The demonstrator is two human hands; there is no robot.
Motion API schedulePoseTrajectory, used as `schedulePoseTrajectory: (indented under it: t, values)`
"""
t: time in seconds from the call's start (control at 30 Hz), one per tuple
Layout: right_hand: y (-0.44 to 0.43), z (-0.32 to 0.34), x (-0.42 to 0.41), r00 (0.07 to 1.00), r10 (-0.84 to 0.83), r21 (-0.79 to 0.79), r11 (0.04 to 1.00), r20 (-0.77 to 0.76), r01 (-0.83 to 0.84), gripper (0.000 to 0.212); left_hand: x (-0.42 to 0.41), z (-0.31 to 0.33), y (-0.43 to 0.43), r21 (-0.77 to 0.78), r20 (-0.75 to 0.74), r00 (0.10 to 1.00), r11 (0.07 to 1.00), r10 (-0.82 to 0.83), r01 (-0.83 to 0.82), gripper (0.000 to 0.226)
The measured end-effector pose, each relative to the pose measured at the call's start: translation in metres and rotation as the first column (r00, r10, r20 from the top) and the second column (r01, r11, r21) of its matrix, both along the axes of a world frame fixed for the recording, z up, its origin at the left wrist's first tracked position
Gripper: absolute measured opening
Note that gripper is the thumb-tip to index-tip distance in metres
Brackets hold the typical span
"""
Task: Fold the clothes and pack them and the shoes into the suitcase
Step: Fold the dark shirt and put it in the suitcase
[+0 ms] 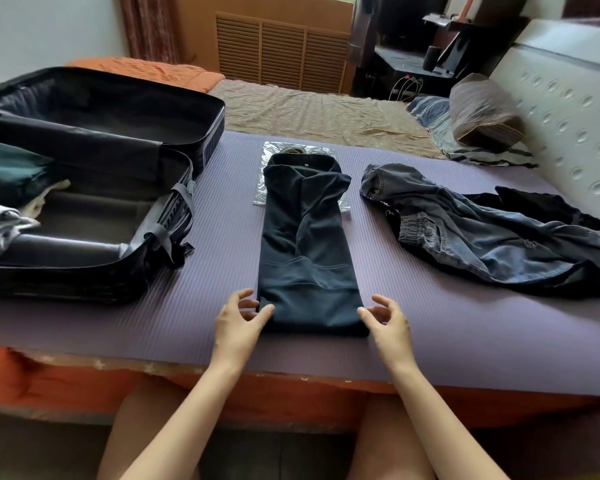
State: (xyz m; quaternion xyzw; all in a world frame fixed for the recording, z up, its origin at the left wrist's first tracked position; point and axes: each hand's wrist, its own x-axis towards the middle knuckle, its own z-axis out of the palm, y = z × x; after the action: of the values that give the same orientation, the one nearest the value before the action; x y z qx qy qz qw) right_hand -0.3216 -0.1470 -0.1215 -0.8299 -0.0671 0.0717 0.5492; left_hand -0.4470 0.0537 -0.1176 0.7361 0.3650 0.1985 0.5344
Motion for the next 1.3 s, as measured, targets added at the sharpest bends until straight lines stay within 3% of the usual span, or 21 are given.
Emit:
schedulePoseTrajectory:
  t: [0.23,0.4,0.53,0.67,0.8,0.9,0.97,1.0,1.1,1.2,1.3]
  values:
    - [-0.005,-0.006,-0.009,0.993,0.032,-0.101,0.995,0.117,-0.020,0.031,-0.008,-0.005,-0.005,0.084,0.006,0.999,0.996,-0.040,0.039,0.049]
    - [-0.007,-0.006,-0.017,0.993,0.069,-0.082,0.995,0.091,-0.062,0.027,-0.016,-0.006,-0.002,0.162,0.076,0.997,0.987,-0.005,-0.008,0.042]
    - [-0.016,0.000,-0.036,0.984,0.132,-0.088,0.989,0.119,-0.122,0.025,-0.031,-0.004,0.000,0.292,0.082,0.994,0.955,-0.068,0.041,0.029]
    - [-0.024,-0.001,-0.059,0.959,0.200,-0.128,0.976,0.200,-0.177,0.028,-0.052,0.000,0.005,0.312,0.167,0.976,0.947,-0.138,0.081,0.031]
    - [-0.032,-0.013,-0.059,0.873,0.381,-0.290,0.910,0.304,-0.296,0.061,-0.058,-0.009,0.010,0.445,0.060,0.945,0.856,-0.322,0.264,0.045]
    - [-0.031,-0.017,-0.049,0.744,0.584,-0.474,0.782,0.325,-0.406,0.076,-0.049,-0.019,0.018,0.571,-0.079,0.843,0.669,-0.532,0.475,0.067]
    - [-0.030,-0.021,-0.040,0.684,0.640,-0.525,0.738,0.349,-0.423,0.071,-0.042,-0.028,0.025,0.645,-0.202,0.787,0.526,-0.583,0.555,0.074]
    - [-0.029,-0.023,-0.037,0.670,0.647,-0.523,0.737,0.364,-0.428,0.066,-0.039,-0.032,0.028,0.654,-0.231,0.779,0.500,-0.583,0.568,0.076]
    - [-0.033,-0.026,-0.026,0.658,0.620,-0.492,0.770,0.427,-0.406,0.054,-0.037,-0.036,0.034,0.672,-0.179,0.804,0.526,-0.567,0.520,0.071]
    - [-0.035,-0.028,-0.021,0.626,0.591,-0.479,0.798,0.508,-0.365,0.045,-0.038,-0.036,0.036,0.701,-0.117,0.808,0.528,-0.578,0.479,0.056]
    - [-0.032,-0.024,-0.016,0.614,0.537,-0.409,0.842,0.578,-0.352,0.023,-0.038,-0.034,0.038,0.722,-0.043,0.829,0.556,-0.558,0.412,0.036]
